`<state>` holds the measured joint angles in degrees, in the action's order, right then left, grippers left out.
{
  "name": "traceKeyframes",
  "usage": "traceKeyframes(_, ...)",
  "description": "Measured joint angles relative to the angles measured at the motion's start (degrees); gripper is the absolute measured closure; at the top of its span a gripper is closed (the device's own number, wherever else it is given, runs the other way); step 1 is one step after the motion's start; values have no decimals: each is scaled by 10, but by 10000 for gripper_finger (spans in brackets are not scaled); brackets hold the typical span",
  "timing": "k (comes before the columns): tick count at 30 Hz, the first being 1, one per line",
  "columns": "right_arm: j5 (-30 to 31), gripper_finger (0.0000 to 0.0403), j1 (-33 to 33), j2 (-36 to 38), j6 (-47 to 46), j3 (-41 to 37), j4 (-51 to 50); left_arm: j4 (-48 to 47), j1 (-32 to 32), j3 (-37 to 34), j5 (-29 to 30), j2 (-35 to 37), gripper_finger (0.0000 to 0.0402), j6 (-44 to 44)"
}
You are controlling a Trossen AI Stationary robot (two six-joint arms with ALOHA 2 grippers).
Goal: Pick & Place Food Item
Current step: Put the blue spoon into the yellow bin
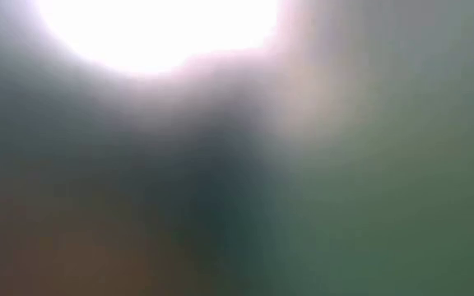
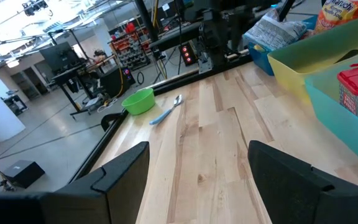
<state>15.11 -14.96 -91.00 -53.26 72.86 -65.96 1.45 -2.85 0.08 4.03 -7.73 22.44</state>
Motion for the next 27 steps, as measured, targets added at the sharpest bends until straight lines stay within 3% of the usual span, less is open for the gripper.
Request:
traceKeyframes(11,-2,291,106,0,112,-1,-15,-1,0,0,-9,0,126,1)
traceKeyframes(16,-31,291,146,2,157,-1,-18,-2,0,0,-11,0,126,1)
traceKeyframes(27,-37,291,184,2,243,-9,-6,-3,0,0,-17,0,126,1)
